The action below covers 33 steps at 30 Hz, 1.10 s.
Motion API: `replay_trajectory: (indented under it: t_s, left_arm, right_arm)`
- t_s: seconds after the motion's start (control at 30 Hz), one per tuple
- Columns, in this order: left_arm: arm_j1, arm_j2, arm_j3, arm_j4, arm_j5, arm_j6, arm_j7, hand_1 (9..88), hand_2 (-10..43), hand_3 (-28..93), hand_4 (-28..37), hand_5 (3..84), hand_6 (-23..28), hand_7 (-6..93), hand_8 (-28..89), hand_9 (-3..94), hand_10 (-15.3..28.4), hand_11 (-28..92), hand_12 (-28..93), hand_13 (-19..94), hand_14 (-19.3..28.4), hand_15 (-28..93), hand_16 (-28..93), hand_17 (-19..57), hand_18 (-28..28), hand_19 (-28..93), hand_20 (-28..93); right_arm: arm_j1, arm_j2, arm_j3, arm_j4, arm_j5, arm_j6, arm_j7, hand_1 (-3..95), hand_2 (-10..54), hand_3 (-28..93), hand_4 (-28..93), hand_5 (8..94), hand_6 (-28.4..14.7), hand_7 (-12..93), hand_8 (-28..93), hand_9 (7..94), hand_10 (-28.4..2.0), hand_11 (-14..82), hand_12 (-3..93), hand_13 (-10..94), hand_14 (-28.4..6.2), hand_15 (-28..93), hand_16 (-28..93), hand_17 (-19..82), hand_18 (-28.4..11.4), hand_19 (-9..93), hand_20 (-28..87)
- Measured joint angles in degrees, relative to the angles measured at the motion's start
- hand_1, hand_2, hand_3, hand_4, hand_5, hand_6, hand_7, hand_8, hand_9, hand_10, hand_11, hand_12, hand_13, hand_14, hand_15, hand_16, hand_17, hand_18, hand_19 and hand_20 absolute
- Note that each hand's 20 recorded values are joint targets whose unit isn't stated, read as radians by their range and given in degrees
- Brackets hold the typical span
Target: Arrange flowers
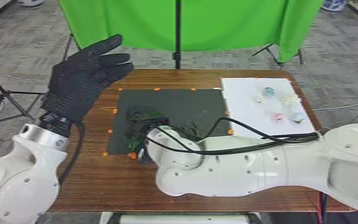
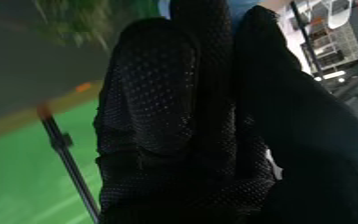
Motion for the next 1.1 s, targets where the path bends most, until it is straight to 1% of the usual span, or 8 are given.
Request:
replay_trajectory:
  t_s: [0.13,0.3,0.4,0.5,0.77,0.87,1.0,1.1]
  left_arm:
    - [-0.71,-0.22,0.40,0.41,0.00,-0.35,-0.39,24.7,6.9,79,-20.0,37.5,10.0,16.1,-10,34.2,21.9,30,12,23,28.4,51,-9,-10.2,24.3,55,17]
    - [-1.04,-0.61,0.53,0.53,0.01,-0.62,-1.29,24.6,6.9,79,-20.0,37.5,10.0,16.1,-10,34.2,21.9,30,12,23,28.4,51,-9,-10.2,24.3,55,17]
    - [-1.03,-0.77,0.53,0.54,0.01,-0.68,-1.58,24.6,6.9,79,-20.0,37.4,10.0,16.2,-10,34.1,21.9,30,12,23,28.4,51,-9,-10.2,24.3,55,17]
    - [-1.03,-0.83,0.53,0.59,0.01,-0.70,-1.72,24.7,6.9,79,-20.1,37.4,9.9,16.2,-10,34.1,21.9,30,12,23,28.4,51,-9,-10.3,24.3,55,17]
    - [-0.81,-1.08,0.50,0.66,0.01,-0.88,-2.07,24.6,7.0,79,-20.0,37.4,10.0,16.2,-10,34.1,22.0,30,12,23,28.4,51,-9,-10.3,24.3,55,17]
    - [-0.60,-1.15,0.44,0.66,0.01,-0.92,-2.07,24.6,7.0,79,-20.0,37.4,10.0,16.2,-10,34.1,22.0,30,12,23,28.4,51,-9,-10.3,24.3,55,17]
    - [-0.24,-1.25,0.19,0.66,0.01,-0.95,-2.07,24.7,6.9,79,-20.1,37.4,10.0,16.2,-10,34.2,22.0,30,12,23,28.4,51,-9,-10.3,24.3,55,17]
    - [0.39,-1.26,-0.41,0.52,0.01,-0.93,-2.07,24.6,6.9,79,-20.0,37.5,10.0,16.2,-11,34.1,21.9,30,12,23,28.4,51,-9,-10.3,24.3,55,17]
  right_arm:
    - [-0.99,0.11,1.63,0.00,1.24,-0.82,-0.12,53.1,-9.1,63,-28,80.6,7.6,16,-4,91.1,-2.2,6.8,22.6,85,-0.9,58,19,27,-14.0,78,13]
    - [-1.72,0.13,3.05,-0.13,3.13,-1.58,-0.54,52.9,-8.4,61,-28,75.7,7.4,16,-5,87.4,-1.4,5.5,21.4,84,-0.9,60,19,27,-13.8,79,15]
    - [-2.15,0.21,3.95,-0.26,4.36,-1.99,-1.12,52.4,-8.1,60,-28,71.9,7.1,17,-6,84.8,-1.5,5.9,20.2,83,-0.8,60,19,26,-13.6,79,15]
    - [-2.56,0.24,4.73,-0.37,4.99,-2.56,-1.27,50.6,-8.2,62,-28,67.2,6.8,19,-8,81.8,-1.8,7.3,18.1,83,-0.8,61,18,26,-13.7,79,16]
    - [-3.21,0.23,5.61,-0.46,5.96,-3.06,-0.98,48.9,-7.8,64,-28,63.9,6.4,18,-9,79.4,-2.6,9.0,16.3,82,-1.6,60,18,26,-14.0,79,16]
    - [-3.34,0.23,5.80,-0.46,5.96,-3.80,-0.72,47.3,-7.6,65,-28,60.3,6.2,18,-14,77.5,-3.0,11.2,14.6,81,-1.9,61,17,25,-14.2,80,16]
    - [-3.90,0.24,6.74,-0.43,6.20,-5.13,-0.42,46.1,-7.8,68,-28,59.3,6.0,18,-15,76.6,-3.5,12.9,12.9,81,-2.1,61,17,25,-14.4,80,16]
    - [-4.06,0.24,6.83,-0.42,6.13,-5.57,-0.13,46.0,-7.8,68,-28,59.5,5.9,18,-15,76.8,-3.8,13.2,12.7,81,-2.4,61,17,25,-14.6,80,16]
